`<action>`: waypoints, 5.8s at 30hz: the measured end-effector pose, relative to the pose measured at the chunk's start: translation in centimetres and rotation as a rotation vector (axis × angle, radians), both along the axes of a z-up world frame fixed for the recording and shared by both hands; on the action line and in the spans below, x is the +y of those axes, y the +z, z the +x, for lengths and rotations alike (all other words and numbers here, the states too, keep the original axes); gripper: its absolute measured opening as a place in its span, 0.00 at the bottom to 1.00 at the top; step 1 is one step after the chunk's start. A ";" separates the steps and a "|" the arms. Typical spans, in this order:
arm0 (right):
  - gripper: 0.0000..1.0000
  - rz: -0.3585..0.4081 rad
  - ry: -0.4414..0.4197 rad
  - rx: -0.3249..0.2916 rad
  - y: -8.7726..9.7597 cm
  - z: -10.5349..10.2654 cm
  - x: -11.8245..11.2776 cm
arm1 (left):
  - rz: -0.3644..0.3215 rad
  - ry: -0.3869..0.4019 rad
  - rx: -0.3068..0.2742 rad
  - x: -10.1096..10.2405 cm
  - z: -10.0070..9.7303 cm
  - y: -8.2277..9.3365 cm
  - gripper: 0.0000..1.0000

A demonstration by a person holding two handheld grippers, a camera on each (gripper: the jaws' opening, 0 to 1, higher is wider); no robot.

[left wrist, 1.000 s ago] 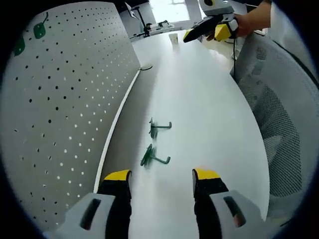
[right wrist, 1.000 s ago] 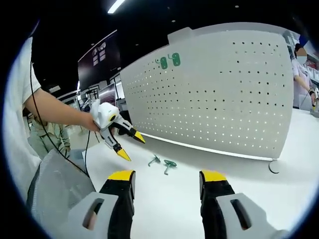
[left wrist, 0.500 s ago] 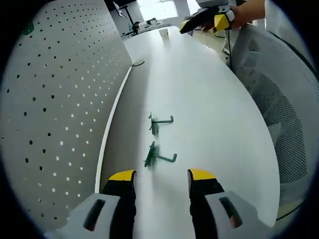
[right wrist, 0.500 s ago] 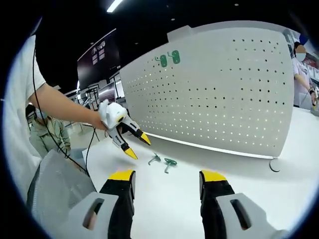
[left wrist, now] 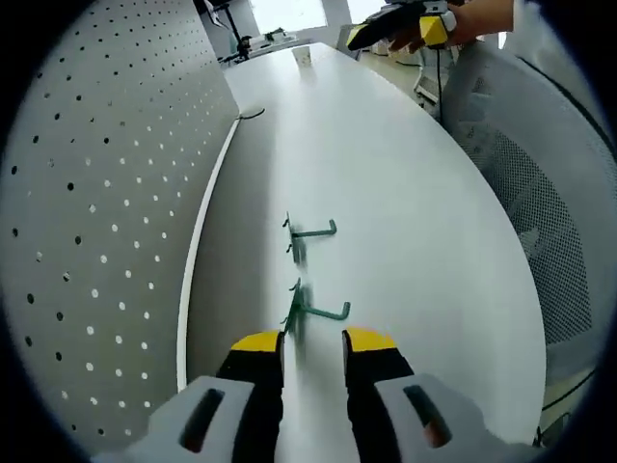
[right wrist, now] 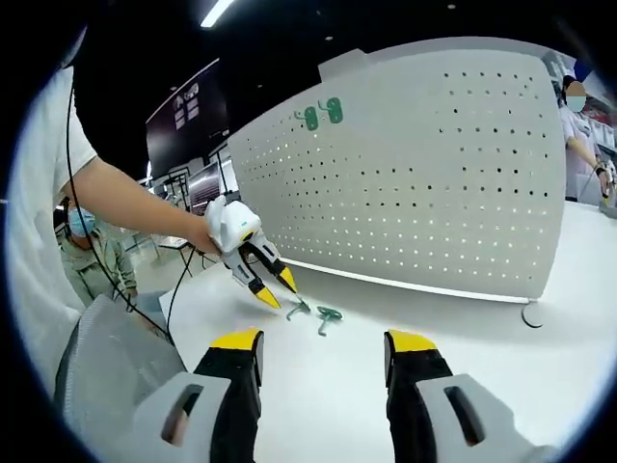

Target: Insert the hook assembly into the mounting plate slot until the hook locks in place.

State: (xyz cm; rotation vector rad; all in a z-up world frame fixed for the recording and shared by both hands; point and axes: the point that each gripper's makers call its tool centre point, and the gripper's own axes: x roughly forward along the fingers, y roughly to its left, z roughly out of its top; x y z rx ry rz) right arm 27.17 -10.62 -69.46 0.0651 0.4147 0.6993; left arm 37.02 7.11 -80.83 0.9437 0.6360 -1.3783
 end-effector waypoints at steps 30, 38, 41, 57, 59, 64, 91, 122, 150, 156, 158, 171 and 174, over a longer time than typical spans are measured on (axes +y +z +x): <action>0.45 0.012 -0.015 0.014 -0.1 -0.3 -0.3 | 0.036 0.006 0.009 -0.6 0.3 -2.0 0.05; 0.44 0.012 0.001 0.020 -0.2 -0.4 -0.1 | 0.014 0.036 0.009 -0.8 0.6 -1.5 0.22; 0.44 0.018 -0.003 0.017 0.0 -0.4 -0.1 | 0.008 0.029 0.000 -0.9 0.6 -1.5 0.23; 0.43 0.032 -0.032 0.006 0.4 -0.1 -0.9 | -0.008 0.049 0.031 -1.9 0.4 -1.8 0.05; 0.43 0.033 -0.030 0.005 0.3 0.0 -0.9 | -0.011 0.050 0.028 -1.8 0.3 -1.8 0.04; 0.43 0.031 -0.022 0.008 0.3 -0.2 -0.6 | -0.020 0.062 0.025 -1.8 0.4 -1.8 0.03; 0.43 0.016 -0.008 0.000 0.3 -0.2 -0.3 | -0.288 0.253 -0.009 -1.3 0.8 3.1 0.02; 0.44 -0.012 0.038 -0.028 0.7 -0.5 0.7 | -0.680 0.569 -0.138 1.6 -1.2 11.9 0.02; 0.44 -0.019 0.056 -0.050 1.2 -0.8 1.0 | -0.851 0.686 -0.174 2.4 -3.9 14.5 0.02; 0.44 -0.021 0.054 -0.047 1.2 -0.8 1.0 | -0.884 0.706 -0.174 2.8 -3.9 15.0 0.02; 0.44 -0.022 0.054 -0.047 1.2 -0.8 1.0 | -0.901 0.714 -0.171 2.9 -3.8 15.2 0.02; 0.44 -0.020 0.051 -0.049 1.2 -0.8 1.0 | -0.952 0.729 -0.180 3.1 -3.7 16.0 0.02; 0.44 -0.019 0.051 -0.049 1.3 -0.8 1.0 | -0.975 0.734 -0.179 3.0 -3.7 16.4 0.02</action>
